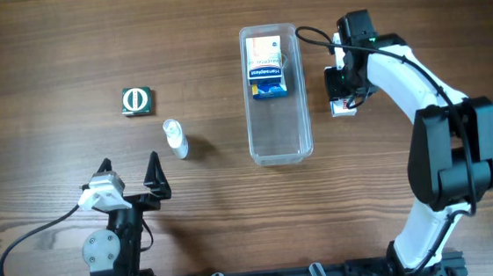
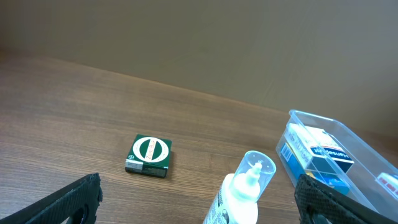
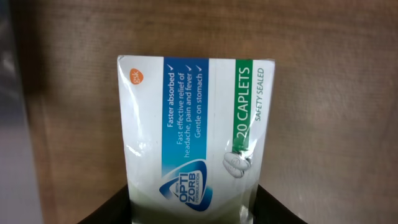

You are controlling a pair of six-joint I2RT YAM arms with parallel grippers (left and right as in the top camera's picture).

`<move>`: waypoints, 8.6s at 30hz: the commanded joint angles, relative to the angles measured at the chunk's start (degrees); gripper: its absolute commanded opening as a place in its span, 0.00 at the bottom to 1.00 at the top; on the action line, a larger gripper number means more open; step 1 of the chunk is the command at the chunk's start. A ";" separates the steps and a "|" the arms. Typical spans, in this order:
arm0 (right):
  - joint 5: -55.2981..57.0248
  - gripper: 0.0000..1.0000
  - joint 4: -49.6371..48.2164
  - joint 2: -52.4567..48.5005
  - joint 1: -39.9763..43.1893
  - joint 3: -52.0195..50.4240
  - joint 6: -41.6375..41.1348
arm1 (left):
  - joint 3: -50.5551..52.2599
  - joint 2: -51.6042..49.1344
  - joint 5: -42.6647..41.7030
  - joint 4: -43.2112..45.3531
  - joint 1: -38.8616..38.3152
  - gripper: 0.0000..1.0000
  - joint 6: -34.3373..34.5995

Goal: Pack container
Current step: 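Carry the white-green box over the container and lower it in, then open the right gripper and withdraw it to the right, then move the left gripper over the green Zam-Buk tin and lower, then close the left gripper on the Zam-Buk tin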

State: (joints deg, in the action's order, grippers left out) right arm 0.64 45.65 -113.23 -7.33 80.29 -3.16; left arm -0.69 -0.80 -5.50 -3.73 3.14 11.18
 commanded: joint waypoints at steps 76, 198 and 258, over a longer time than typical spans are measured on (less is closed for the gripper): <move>-1.01 0.56 -7.19 -10.91 -16.50 22.21 -19.41 | 0.37 0.42 -0.68 -0.13 0.48 1.00 -0.92; 6.86 1.00 11.58 11.19 27.98 15.47 -19.52 | -102.92 -99.47 5.53 -65.68 0.52 1.00 -6.27; 6.86 1.00 11.58 11.19 27.98 15.47 -19.50 | -102.82 -133.46 4.92 -53.92 -0.79 0.91 -22.32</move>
State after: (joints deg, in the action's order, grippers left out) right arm 6.55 57.36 -101.21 20.82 95.77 -21.87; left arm -103.15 -132.03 0.49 -58.15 2.63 -10.46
